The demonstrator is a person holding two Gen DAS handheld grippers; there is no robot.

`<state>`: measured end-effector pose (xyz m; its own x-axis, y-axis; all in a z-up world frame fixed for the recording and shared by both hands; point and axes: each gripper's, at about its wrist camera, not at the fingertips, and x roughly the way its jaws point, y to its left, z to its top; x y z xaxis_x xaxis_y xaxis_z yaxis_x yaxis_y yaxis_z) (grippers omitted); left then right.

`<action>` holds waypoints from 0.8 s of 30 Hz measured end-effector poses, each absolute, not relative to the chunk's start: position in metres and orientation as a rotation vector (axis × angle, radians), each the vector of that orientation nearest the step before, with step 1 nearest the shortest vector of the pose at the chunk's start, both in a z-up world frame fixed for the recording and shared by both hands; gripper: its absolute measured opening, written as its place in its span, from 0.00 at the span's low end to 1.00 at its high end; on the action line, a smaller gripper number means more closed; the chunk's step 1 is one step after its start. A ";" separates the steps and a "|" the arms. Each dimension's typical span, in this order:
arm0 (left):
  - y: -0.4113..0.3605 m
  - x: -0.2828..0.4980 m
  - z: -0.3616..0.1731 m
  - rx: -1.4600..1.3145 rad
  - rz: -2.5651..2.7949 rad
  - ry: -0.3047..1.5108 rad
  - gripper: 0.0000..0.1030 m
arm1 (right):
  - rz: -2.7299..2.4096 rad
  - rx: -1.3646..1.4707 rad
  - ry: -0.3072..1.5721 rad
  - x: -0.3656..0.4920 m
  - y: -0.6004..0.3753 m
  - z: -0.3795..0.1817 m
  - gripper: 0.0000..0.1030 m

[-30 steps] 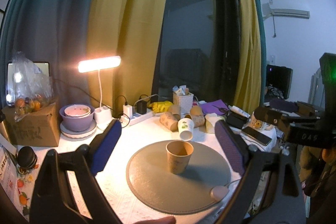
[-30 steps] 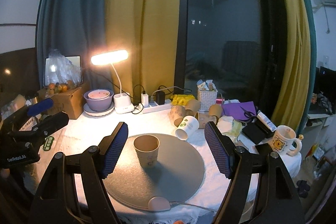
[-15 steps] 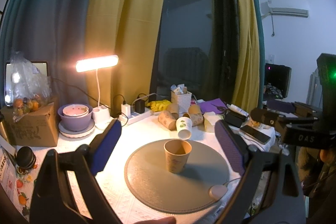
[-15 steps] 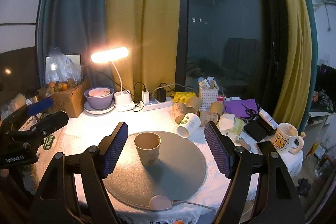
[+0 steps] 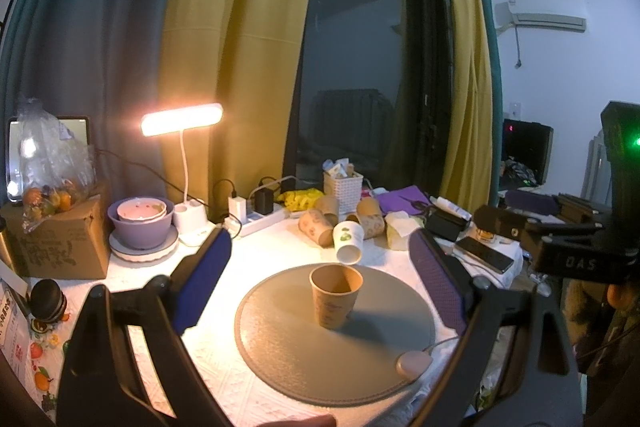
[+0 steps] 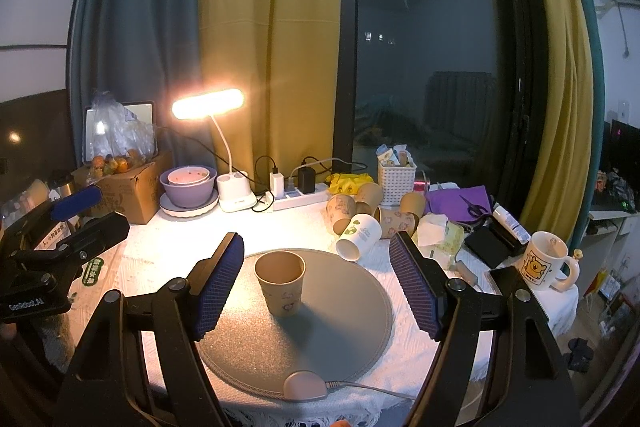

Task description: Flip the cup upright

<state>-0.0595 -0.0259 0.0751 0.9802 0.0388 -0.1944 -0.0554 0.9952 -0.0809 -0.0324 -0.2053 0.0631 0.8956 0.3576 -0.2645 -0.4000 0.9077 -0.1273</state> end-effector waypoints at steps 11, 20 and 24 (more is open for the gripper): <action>-0.027 -0.060 0.074 -0.084 0.044 0.197 0.89 | 0.395 -0.180 0.241 -0.032 -0.206 0.062 0.76; -0.028 -0.060 0.072 -0.084 0.045 0.203 0.89 | 0.395 -0.179 0.241 -0.031 -0.207 0.062 0.76; -0.028 -0.060 0.073 -0.085 0.045 0.203 0.89 | 0.395 -0.179 0.241 -0.031 -0.207 0.062 0.76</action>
<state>-0.0596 -0.0275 0.0727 0.9785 0.0356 -0.2034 -0.0528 0.9954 -0.0798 -0.0311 -0.2065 0.0619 0.8951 0.3579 -0.2658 -0.4002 0.9078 -0.1253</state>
